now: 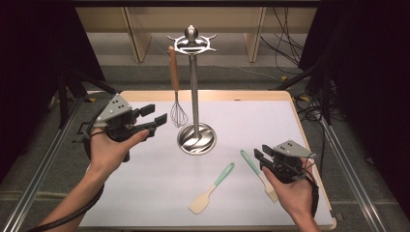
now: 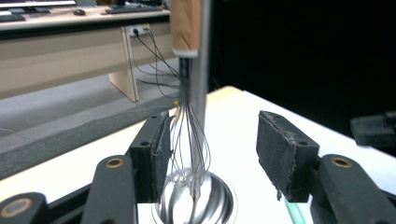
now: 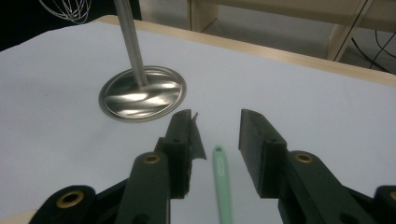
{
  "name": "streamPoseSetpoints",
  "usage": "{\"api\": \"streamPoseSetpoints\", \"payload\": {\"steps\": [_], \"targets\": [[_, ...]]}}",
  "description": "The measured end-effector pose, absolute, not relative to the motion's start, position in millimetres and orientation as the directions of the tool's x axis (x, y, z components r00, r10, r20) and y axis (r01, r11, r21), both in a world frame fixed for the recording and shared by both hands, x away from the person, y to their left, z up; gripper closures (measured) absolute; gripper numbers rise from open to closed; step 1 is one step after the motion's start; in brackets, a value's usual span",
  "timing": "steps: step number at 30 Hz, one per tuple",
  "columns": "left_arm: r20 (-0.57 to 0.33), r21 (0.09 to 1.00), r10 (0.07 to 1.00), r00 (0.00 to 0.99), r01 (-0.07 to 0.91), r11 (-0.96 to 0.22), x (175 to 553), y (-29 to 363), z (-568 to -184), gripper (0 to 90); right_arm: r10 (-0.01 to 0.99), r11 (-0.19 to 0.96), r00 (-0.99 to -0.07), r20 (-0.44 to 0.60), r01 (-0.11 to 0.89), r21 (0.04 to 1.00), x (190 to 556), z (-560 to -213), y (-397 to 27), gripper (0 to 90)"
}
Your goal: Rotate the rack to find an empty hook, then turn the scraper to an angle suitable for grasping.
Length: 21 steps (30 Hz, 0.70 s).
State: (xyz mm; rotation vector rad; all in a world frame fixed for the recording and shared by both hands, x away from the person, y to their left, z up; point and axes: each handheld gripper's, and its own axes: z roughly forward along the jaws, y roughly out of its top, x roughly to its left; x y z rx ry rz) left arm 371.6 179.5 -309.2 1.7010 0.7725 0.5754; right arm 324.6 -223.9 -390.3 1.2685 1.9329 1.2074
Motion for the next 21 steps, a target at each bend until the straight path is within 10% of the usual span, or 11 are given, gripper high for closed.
{"api": "streamPoseSetpoints", "payload": {"steps": [21], "targets": [[-0.027,0.688,0.577,0.816,0.434,-0.581,360,112,-367,61.3,0.877,0.274,-0.481,0.007,0.511,0.815,338,-392,-229,65.7]]}}
